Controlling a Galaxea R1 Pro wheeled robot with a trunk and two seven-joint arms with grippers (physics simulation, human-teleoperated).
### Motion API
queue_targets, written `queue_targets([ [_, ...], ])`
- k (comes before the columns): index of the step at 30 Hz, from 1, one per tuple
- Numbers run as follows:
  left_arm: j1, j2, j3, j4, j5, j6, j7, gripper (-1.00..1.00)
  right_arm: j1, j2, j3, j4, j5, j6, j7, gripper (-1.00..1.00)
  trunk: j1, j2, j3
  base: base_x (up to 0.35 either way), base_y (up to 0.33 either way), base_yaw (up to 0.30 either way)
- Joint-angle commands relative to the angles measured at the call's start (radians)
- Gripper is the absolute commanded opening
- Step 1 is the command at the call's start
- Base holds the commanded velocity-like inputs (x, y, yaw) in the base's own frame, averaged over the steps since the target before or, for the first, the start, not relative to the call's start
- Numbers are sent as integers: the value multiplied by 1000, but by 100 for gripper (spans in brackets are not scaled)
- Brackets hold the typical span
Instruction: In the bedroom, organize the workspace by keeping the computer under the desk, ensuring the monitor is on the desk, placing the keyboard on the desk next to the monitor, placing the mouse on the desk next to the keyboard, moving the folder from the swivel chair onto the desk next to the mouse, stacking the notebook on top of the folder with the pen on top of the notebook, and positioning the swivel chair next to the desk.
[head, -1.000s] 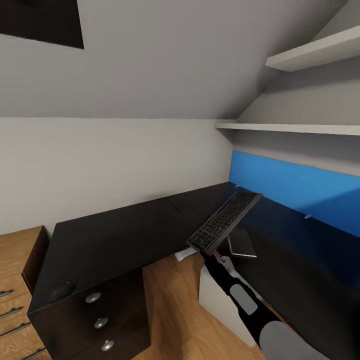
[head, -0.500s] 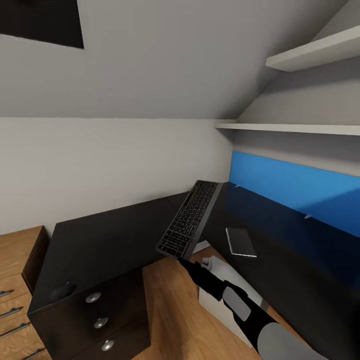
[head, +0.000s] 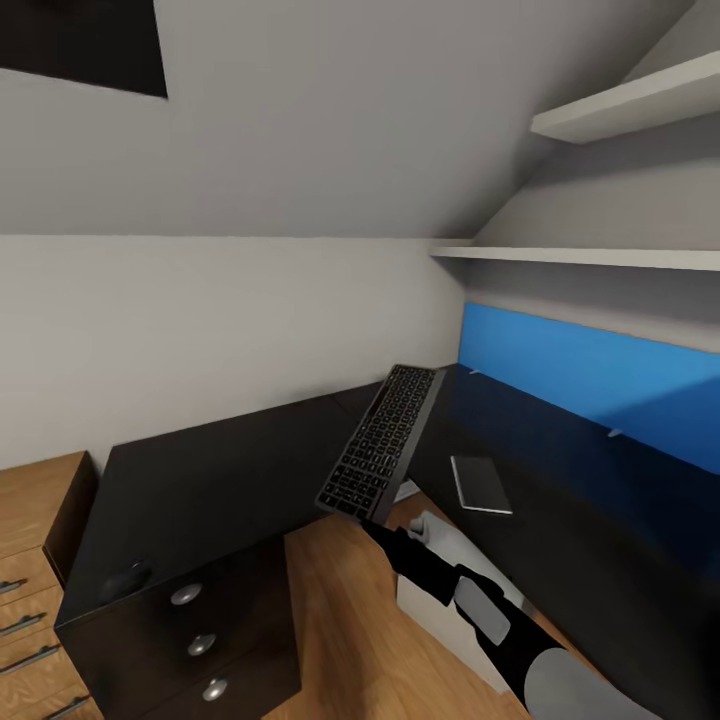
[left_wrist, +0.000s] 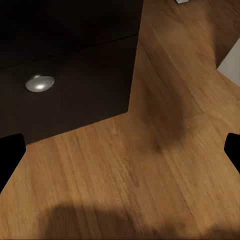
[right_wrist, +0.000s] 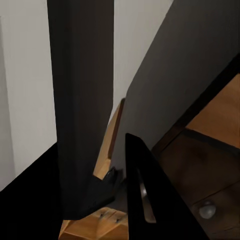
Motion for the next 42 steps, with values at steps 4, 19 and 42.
queue_targets([
  [4, -1, 1, -8, 0, 10, -5, 7, 100, -1, 2, 3, -2, -9, 10, -2, -100, 0, -1, -1, -118, -177, 80],
  [19, -1, 1, -6, 1, 10, -5, 7, 100, -1, 6, 43, -5, -4, 13, -2, -100, 0, -1, -12, -203, -193, 231],
  [42, -1, 1, -4, 1, 11, -5, 7, 100, -1, 9, 98, -7, -4, 17, -2, -100, 0, -1, -36, -16, -3, 217],
])
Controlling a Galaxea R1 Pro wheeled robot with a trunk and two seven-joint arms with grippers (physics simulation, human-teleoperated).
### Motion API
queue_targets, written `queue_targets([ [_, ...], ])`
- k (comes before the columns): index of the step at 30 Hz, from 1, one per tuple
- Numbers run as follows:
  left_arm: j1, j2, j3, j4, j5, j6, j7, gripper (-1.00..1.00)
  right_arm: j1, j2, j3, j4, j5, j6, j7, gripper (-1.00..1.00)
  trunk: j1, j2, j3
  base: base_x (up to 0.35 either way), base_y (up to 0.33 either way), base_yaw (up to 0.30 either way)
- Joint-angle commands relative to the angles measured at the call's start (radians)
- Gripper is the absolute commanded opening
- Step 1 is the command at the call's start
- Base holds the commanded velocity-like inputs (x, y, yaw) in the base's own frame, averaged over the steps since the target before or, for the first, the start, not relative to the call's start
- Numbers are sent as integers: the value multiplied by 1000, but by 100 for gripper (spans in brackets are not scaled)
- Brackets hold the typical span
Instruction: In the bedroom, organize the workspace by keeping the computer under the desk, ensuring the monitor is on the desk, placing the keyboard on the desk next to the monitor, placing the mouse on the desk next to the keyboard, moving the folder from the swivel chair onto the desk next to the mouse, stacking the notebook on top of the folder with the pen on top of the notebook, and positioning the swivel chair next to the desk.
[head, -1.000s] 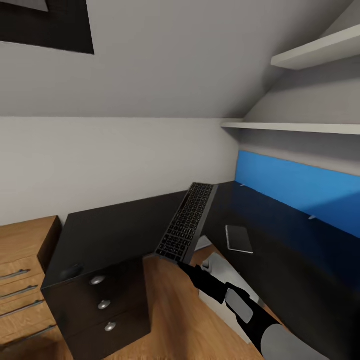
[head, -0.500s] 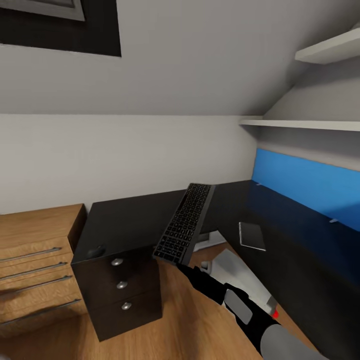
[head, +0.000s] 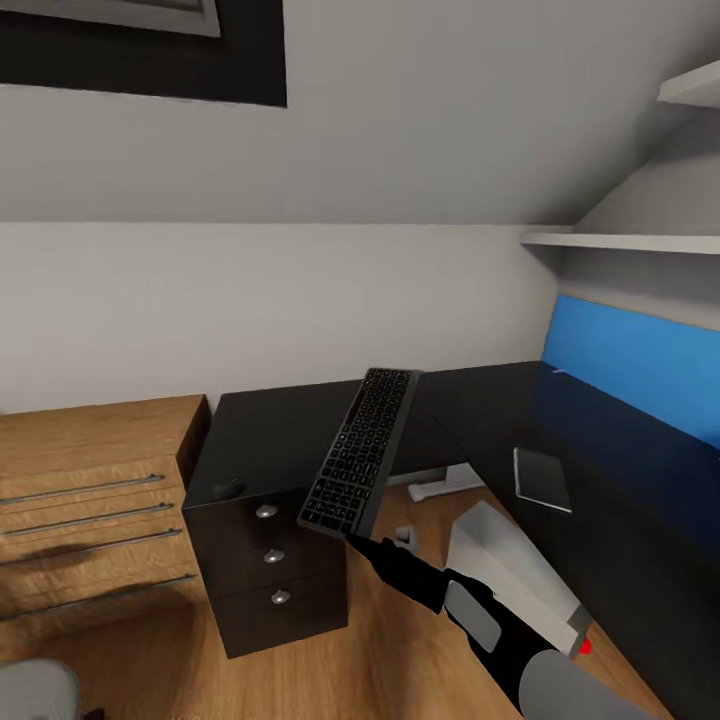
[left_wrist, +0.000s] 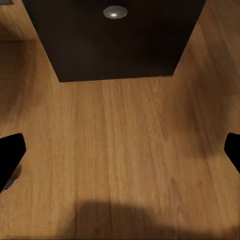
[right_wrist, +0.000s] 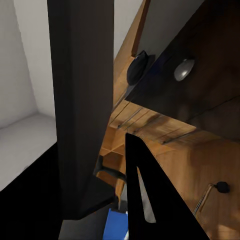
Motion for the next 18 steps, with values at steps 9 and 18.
queue_targets([
  [9, -1, 1, -8, 1, 9, -5, 7, 100, 0, 1, 7, 0, -14, 9, 2, -100, 0, -1, -11, 0, 0, 205],
  [18, -1, 1, -8, 1, 10, -5, 7, 100, 0, 3, 9, 0, -14, 10, 1, -100, 0, -1, -22, 0, 0, 187],
])
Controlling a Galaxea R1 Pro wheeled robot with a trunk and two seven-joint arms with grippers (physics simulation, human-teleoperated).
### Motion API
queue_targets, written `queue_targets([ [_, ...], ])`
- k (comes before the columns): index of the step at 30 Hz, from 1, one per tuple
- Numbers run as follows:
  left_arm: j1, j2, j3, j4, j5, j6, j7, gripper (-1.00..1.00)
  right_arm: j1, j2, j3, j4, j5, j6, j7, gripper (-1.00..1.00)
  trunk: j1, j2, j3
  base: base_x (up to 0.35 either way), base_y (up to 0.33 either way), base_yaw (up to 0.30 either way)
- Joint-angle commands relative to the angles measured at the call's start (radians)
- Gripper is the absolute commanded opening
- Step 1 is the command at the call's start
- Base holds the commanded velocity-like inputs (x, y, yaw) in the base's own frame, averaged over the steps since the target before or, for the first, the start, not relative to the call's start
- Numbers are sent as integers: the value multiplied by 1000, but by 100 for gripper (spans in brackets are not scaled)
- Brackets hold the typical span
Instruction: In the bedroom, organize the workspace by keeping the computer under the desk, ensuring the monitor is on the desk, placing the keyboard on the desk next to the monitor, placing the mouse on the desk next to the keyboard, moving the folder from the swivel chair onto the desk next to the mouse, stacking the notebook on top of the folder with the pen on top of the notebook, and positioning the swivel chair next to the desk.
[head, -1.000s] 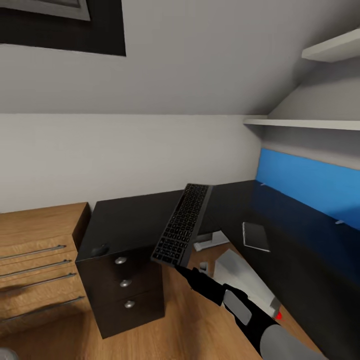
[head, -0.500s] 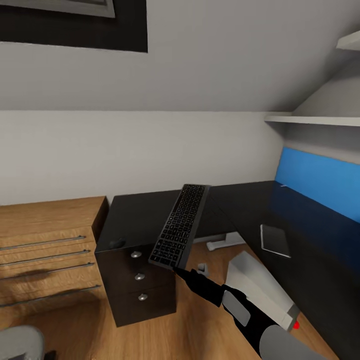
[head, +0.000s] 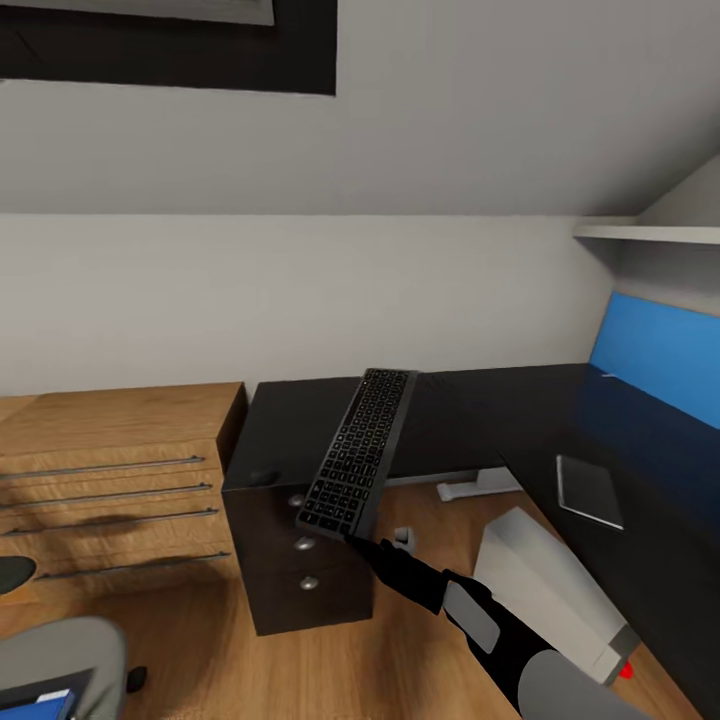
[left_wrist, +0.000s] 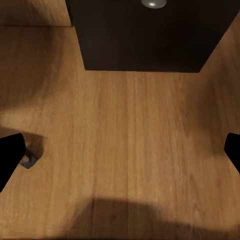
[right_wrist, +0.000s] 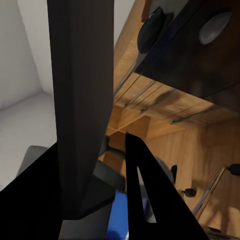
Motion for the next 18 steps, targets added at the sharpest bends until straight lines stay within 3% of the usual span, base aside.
queue_targets([
  [1, -1, 1, -8, 1, 10, -5, 8, 100, -1, 0, 2, 0, -14, 9, 2, -100, 0, -1, -2, 0, 0, 171],
  [12, -1, 1, -9, 1, 9, -5, 7, 100, -1, -1, 2, 0, -14, 9, 2, -100, 0, -1, -16, 0, 0, 167],
  [18, -1, 1, -10, 1, 8, -5, 7, 100, -1, -2, 1, -3, -12, 8, 7, -100, 0, -1, -20, 0, 0, 45],
])
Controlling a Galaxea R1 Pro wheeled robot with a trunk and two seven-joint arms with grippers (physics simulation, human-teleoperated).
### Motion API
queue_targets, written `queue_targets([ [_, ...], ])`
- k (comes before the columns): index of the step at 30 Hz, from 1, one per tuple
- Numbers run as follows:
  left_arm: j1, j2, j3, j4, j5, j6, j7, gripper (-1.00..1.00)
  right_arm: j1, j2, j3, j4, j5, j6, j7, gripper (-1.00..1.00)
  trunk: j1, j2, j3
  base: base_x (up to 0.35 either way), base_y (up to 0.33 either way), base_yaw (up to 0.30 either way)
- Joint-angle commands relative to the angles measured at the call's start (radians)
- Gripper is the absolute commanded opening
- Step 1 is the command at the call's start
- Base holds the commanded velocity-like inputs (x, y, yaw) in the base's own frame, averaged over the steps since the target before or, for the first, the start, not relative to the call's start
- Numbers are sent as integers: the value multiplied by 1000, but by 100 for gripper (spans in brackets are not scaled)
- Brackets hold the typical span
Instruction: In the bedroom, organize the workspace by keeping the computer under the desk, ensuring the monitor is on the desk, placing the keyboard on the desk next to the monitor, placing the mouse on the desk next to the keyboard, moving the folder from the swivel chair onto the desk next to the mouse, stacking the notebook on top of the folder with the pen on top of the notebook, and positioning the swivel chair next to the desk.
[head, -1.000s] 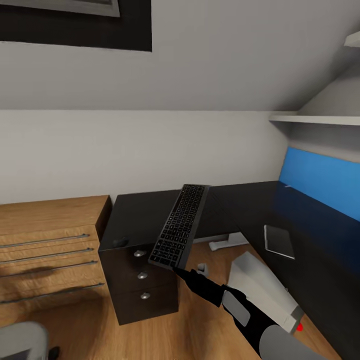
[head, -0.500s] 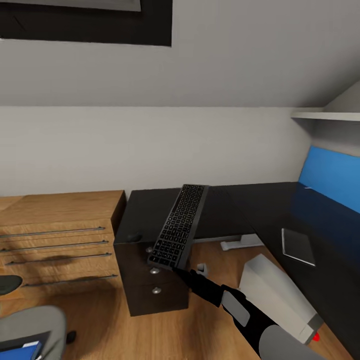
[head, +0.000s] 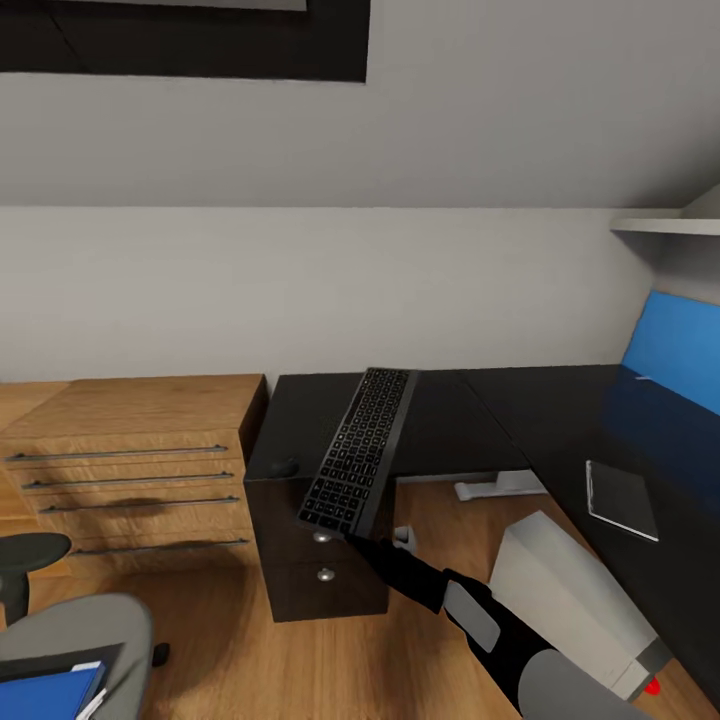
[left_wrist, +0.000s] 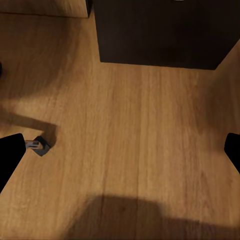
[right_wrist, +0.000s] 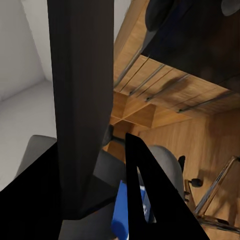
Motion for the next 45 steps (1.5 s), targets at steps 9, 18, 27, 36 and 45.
queue_targets([
  [9, -1, 1, -9, 0, 9, -5, 8, 100, -1, -10, -5, 6, -19, 8, 24, -100, 0, 0, -1, 0, 0, 0],
  [18, -1, 1, -9, 0, 9, -5, 9, 100, -1, -18, -6, 9, -21, 38, 24, -100, 0, 0, -1, 0, 0, 0],
  [27, -1, 1, -9, 0, 9, -5, 8, 100, -1, -29, -7, 25, -83, 84, 102, -100, 0, 0, -1, 17, 0, 0],
  [36, -1, 1, -9, 0, 9, -5, 9, 100, -1, -29, -7, 51, -87, 85, 109, -100, 0, 0, -1, 163, 0, 0],
  [45, -1, 1, -9, 0, 9, -6, 9, 100, -1, -22, -3, 56, -86, 78, 130, -100, 0, 0, -1, 123, 0, 0],
])
